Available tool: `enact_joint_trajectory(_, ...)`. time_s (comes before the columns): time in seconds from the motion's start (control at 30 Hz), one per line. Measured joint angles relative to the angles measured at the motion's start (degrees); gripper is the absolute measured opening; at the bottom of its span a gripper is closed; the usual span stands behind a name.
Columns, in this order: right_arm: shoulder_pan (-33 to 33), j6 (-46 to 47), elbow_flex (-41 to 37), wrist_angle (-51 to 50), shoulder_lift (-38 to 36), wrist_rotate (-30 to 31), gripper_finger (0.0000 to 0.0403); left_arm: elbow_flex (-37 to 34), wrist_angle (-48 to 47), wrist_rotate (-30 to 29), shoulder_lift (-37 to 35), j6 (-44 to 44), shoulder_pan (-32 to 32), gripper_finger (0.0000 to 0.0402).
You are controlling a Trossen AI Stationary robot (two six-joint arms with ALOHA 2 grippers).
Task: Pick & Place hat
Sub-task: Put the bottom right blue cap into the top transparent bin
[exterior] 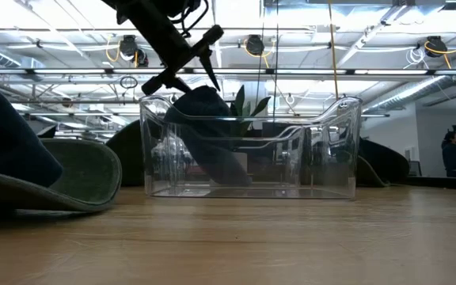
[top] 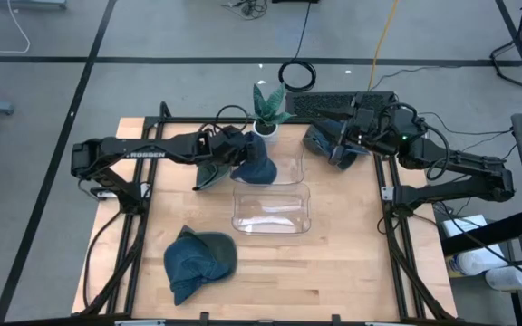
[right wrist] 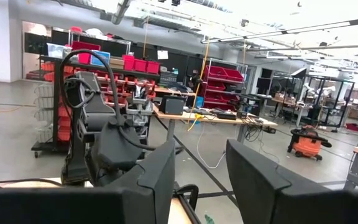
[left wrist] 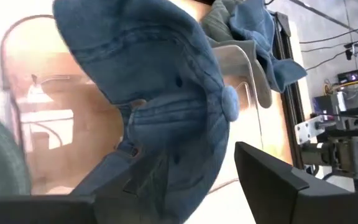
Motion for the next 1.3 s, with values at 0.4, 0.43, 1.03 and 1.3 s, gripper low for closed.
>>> enact_joint_trajectory(0.4,-0.02,0.00,0.00,-0.36,0.02,0.00,0.0130,0.11,2.39,-3.53,-10.15,4.32,1.55,0.0164)
enact_joint_trajectory(0.43,0.00,0.00,0.00,-0.36,0.02,0.00,0.0130,0.11,3.75,-2.81,-10.05,4.62,1.25,0.0161)
enact_joint_trajectory(1.03,0.00,0.00,0.00,-0.53,0.02,0.00,0.0130,-0.02,7.65,4.06,-0.42,2.68,-2.26,0.0007)
enact_joint_trajectory(1.3,-0.02,0.00,0.00,-3.90,0.02,0.02,0.0130,0.03,-2.39,-6.08,1.78,-1.98,-2.44,0.0003)
